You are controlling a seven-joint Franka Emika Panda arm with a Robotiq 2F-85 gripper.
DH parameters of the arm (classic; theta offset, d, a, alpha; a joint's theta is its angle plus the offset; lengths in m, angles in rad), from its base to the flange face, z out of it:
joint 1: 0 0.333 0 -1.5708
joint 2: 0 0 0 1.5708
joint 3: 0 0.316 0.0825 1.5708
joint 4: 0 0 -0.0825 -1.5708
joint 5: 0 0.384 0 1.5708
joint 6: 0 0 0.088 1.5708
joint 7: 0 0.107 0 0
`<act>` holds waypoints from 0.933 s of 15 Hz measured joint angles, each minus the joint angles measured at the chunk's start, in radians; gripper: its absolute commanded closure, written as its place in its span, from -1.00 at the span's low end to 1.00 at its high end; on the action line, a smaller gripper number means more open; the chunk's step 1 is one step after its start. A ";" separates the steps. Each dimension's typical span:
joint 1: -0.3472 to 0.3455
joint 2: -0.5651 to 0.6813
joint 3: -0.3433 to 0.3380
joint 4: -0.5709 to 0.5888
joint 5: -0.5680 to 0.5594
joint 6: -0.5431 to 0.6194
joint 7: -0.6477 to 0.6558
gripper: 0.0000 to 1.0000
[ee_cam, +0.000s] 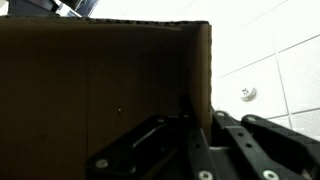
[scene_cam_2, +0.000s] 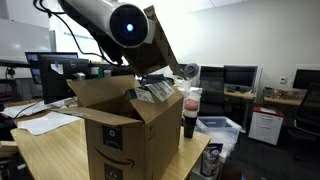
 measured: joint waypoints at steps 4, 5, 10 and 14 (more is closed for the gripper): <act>0.000 0.010 0.003 0.000 0.001 -0.007 0.000 0.94; 0.000 0.010 0.005 0.001 0.000 -0.007 0.000 0.94; 0.003 0.010 0.039 0.057 -0.067 -0.003 0.006 0.94; 0.032 0.009 0.100 0.176 -0.166 0.031 0.049 0.94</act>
